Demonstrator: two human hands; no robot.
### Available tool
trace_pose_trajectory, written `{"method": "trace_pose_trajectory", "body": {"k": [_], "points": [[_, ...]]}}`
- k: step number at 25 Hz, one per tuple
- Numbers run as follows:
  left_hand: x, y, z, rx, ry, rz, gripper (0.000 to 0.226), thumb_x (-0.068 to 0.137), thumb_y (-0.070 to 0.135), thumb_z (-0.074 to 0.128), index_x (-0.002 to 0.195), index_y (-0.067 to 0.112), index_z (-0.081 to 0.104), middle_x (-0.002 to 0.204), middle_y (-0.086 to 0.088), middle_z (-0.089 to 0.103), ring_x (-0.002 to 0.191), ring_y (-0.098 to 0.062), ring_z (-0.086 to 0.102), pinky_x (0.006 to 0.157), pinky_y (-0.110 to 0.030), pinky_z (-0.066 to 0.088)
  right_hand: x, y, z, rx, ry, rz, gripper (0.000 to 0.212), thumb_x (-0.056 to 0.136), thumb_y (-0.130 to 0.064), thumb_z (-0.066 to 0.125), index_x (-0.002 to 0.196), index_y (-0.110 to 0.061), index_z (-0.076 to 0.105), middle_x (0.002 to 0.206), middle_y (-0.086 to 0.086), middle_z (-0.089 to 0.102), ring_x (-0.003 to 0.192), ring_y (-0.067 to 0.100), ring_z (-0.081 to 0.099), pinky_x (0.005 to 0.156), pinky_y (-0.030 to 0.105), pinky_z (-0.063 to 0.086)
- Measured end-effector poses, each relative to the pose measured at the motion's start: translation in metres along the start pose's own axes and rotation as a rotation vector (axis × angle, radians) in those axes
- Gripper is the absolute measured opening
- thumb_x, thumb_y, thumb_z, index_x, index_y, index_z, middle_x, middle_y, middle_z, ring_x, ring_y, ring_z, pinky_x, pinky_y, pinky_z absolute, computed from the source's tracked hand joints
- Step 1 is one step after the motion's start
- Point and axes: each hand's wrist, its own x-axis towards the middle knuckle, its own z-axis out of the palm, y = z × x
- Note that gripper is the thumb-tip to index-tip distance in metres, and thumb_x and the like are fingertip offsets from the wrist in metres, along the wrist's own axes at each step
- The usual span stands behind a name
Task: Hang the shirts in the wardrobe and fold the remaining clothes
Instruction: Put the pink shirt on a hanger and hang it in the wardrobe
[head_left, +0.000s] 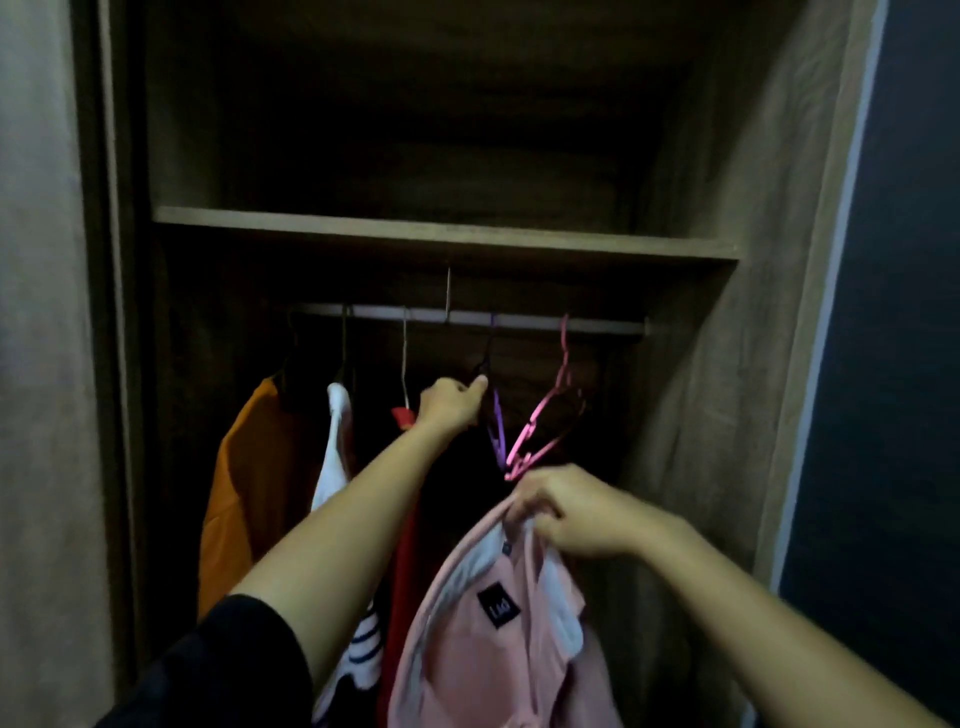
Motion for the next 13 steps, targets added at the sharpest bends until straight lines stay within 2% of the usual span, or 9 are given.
{"method": "trace_pose_trajectory", "body": {"k": [2,4,6,9,11,13], "points": [[0.015,0.001,0.022,0.007,0.0,-0.063,0.057,0.086,0.054,0.053,0.093,0.0,0.07,0.098,-0.019,0.071,0.097,-0.031,0.066,0.09,-0.033,0.051,-0.01,0.008,0.009,0.003,-0.023,0.009,0.043,0.067,-0.012,0.041,0.094,-0.016,0.073,0.099,0.004,0.062,0.091,0.015,0.058,0.083,0.02,0.044],[0.024,0.004,0.041,-0.065,0.001,-0.103,0.052,0.082,0.048,0.061,0.102,0.001,0.069,0.104,-0.018,0.07,0.101,-0.03,0.065,0.088,-0.032,0.05,-0.017,0.018,0.016,0.025,-0.025,0.02,0.04,0.07,-0.013,0.04,0.094,-0.016,0.072,0.103,0.001,0.059,0.096,0.012,0.056,0.088,0.02,0.042],[0.027,0.009,0.05,-0.096,0.034,-0.084,0.038,0.082,0.032,0.066,0.107,0.002,0.068,0.106,-0.017,0.069,0.103,-0.029,0.064,0.088,-0.033,0.05,-0.019,0.027,0.018,0.036,0.001,0.045,0.036,0.075,-0.011,0.043,0.095,-0.016,0.072,0.106,-0.002,0.058,0.099,0.009,0.054,0.091,0.019,0.042],[0.033,0.016,0.052,-0.134,0.126,-0.044,0.031,0.083,0.021,0.062,0.106,0.002,0.069,0.106,-0.018,0.069,0.103,-0.03,0.064,0.088,-0.034,0.05,-0.019,0.038,0.016,0.013,0.046,0.072,0.033,0.078,-0.001,0.047,0.098,-0.011,0.071,0.108,0.002,0.059,0.101,0.01,0.054,0.086,0.008,0.034],[0.03,0.022,0.049,-0.17,0.147,-0.058,0.028,0.085,0.016,0.058,0.105,-0.001,0.067,0.103,-0.018,0.069,0.093,-0.03,0.065,0.083,-0.032,0.05,-0.019,0.042,0.015,0.01,0.075,0.067,0.034,0.077,0.001,0.048,0.099,-0.009,0.071,0.108,0.005,0.06,0.101,0.013,0.055,0.086,0.008,0.034],[0.022,0.022,0.046,-0.262,0.095,-0.09,0.021,0.086,0.006,0.05,0.095,-0.004,0.065,0.093,-0.02,0.068,0.069,-0.027,0.065,0.074,-0.034,0.054,-0.017,0.042,0.018,0.018,0.077,0.07,0.036,0.077,0.002,0.047,0.102,-0.01,0.07,0.11,0.004,0.059,0.104,0.013,0.055,0.091,0.013,0.036]]}}
